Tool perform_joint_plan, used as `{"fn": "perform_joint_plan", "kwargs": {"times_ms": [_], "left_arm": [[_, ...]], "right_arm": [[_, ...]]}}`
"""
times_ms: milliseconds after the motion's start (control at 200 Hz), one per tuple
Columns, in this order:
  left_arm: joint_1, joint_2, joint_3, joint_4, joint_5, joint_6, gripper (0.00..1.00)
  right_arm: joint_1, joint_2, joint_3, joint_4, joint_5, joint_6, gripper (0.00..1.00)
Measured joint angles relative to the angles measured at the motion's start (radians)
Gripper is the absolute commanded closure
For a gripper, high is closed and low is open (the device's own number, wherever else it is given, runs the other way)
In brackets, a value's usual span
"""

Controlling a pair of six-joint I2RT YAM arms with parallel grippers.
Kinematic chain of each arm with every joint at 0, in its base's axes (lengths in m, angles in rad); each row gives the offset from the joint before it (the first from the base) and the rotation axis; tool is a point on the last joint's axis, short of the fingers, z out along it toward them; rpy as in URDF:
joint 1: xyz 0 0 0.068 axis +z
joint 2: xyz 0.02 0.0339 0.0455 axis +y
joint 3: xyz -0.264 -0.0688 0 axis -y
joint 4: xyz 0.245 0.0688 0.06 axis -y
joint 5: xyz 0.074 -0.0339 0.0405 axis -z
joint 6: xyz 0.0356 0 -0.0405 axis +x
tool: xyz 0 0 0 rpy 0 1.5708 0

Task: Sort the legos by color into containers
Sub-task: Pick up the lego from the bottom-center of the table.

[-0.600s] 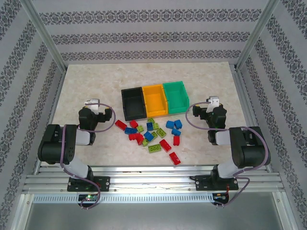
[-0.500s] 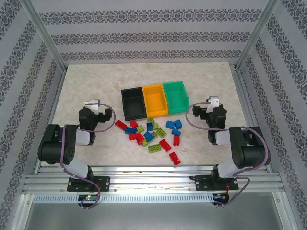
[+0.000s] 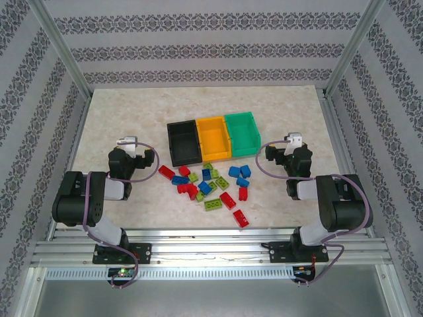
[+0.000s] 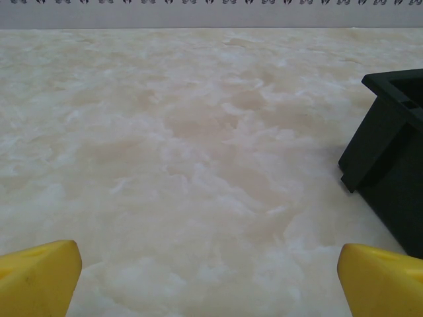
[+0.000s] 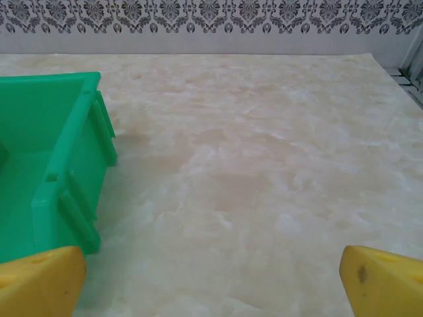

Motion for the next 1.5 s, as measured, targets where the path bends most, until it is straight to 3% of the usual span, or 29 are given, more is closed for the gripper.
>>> {"fn": "perform_joint_plan", "kwargs": {"times_ms": [1184,1314,1499], "left_arm": [[0.000,0.000,0.000,0.000,0.000,0.003,0.01],[0.000,-0.042,0.000,-0.032,-0.012,0.003,0.01],[0.000,-0.259,0.015,-0.203,-0.024,-0.018,0.01]], "right_arm": [[0.000,-0.003,0.000,-0.002,0.001,0.000,0.02],[0.000,-0.084,-0.006,-0.038,0.011,0.000,0.02],[0.000,-0.288,-0.018,-0.170,0.018,0.037,0.02]]}}
